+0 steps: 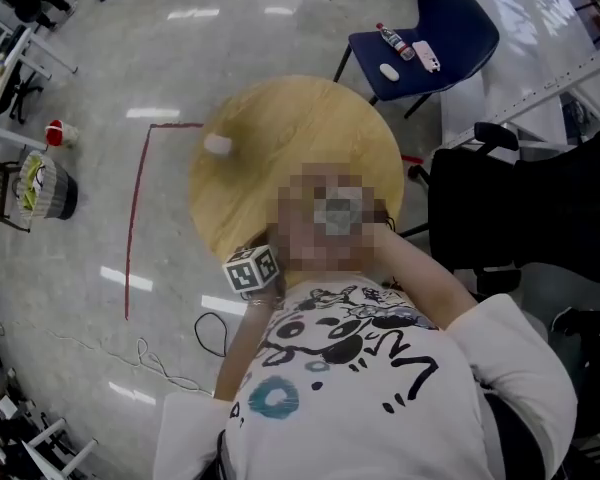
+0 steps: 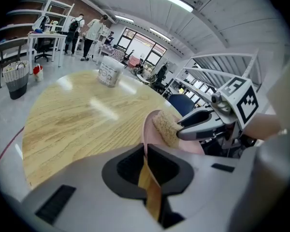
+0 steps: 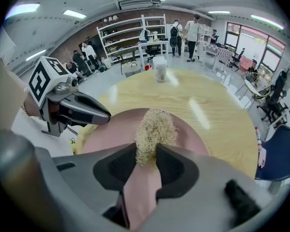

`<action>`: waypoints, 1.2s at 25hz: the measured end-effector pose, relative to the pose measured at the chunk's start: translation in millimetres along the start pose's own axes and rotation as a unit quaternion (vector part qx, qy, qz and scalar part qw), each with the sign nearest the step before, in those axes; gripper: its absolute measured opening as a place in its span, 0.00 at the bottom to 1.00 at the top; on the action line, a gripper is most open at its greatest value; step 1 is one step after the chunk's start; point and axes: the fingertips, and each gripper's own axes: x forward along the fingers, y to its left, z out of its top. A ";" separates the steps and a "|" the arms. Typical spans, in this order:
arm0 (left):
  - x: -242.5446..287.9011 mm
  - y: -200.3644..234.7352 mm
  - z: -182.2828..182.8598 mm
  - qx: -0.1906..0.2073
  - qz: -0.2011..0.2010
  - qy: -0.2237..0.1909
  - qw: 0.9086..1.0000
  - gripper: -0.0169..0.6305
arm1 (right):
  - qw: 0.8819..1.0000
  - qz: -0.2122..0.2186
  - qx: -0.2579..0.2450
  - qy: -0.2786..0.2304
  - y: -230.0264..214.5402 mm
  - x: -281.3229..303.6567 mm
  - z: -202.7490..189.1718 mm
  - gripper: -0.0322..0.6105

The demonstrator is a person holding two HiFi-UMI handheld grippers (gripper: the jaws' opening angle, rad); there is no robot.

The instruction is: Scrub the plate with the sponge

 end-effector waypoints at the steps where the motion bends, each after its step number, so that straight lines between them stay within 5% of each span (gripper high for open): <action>1: 0.4 0.0 -0.3 0.000 0.000 -0.001 1.000 0.07 | 1.000 -0.004 0.004 0.000 -3.4 -1.6 -2.5 0.25; 16: -1.1 1.3 1.4 -0.008 -0.013 -0.011 1.000 0.07 | 0.995 -0.053 0.081 -0.006 -29.9 -30.0 -60.3 0.25; 30: 0.6 -0.8 -0.2 -0.002 -0.010 -0.006 1.000 0.07 | 0.995 -0.012 0.101 -0.007 30.3 -28.7 -87.7 0.25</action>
